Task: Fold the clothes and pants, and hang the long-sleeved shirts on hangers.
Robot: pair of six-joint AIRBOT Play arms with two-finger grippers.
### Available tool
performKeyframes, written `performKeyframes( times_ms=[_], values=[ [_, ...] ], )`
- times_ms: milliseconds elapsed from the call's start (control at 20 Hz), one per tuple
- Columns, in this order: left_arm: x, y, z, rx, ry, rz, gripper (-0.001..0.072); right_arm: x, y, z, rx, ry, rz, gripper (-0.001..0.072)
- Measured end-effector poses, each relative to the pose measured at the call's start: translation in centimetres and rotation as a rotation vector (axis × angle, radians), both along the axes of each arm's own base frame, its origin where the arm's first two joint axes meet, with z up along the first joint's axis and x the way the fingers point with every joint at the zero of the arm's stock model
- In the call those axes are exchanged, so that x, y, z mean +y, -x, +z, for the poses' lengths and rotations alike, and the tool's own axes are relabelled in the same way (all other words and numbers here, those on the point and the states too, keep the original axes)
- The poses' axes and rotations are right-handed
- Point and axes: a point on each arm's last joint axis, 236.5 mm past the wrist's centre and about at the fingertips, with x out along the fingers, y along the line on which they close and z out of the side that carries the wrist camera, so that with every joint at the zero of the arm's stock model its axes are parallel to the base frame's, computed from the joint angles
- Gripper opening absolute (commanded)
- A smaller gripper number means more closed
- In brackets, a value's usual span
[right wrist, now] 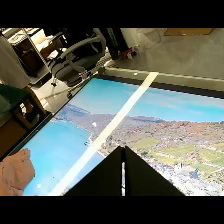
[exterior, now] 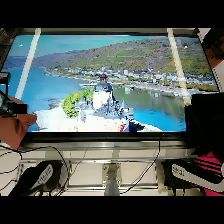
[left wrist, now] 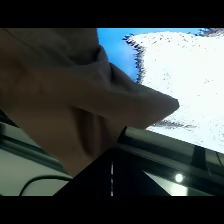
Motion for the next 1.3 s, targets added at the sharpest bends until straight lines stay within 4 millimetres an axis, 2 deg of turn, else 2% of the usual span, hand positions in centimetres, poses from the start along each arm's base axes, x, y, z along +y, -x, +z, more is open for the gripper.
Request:
performKeyframes(
  times_ms=[150, 300, 500, 550, 600, 650, 850, 1050, 1300],
  values=[
    [2.2, 0.0, -0.4, -0.053, 0.037, 0.105, 0.0018, 0.0, 0.0, 0.0, 0.000, 0.000, 0.000, 0.0011],
    [3.2, -0.3, -1.1, -0.165, 0.199, 0.223, 0.0019, 0.0, 0.0, 0.0, 0.000, 0.000, 0.000, 0.0010],
    [3.4, -2.9, -0.8, -0.363, 0.436, 0.296, 0.0035, 0.0, 0.0, 0.0, 0.000, 0.000, 0.000, 0.0010],
    [3.6, -3.6, -0.7, -0.404, 0.470, 0.307, 0.0128, 0.0, 0.0, 0.0, 0.000, 0.000, 0.000, 0.0011],
    [3.8, -4.1, -0.7, -0.429, 0.492, 0.313, 0.0295, 0.0, 0.0, 0.0, 0.000, 0.000, 0.000, 0.0010],
    [3.9, -4.6, -0.8, -0.449, 0.515, 0.324, 0.0379, 0.0, 0.0, 0.0, -0.001, 0.000, 0.000, 0.0010],
    [5.4, -5.0, -1.3, -0.475, 0.512, 0.348, 0.0379, 0.0, 0.0, 0.0, 0.000, 0.000, 0.000, 0.0011],
    [7.4, -3.8, -2.1, -0.449, 0.450, 0.398, 0.0379, 0.0, 0.0, 0.0, 0.000, 0.000, 0.000, 0.0010],
    [8.5, -3.1, -2.8, -0.438, 0.441, 0.468, 0.0381, 0.0, 0.0, 0.0, -0.001, 0.000, 0.000, 0.0010]
  ],
)
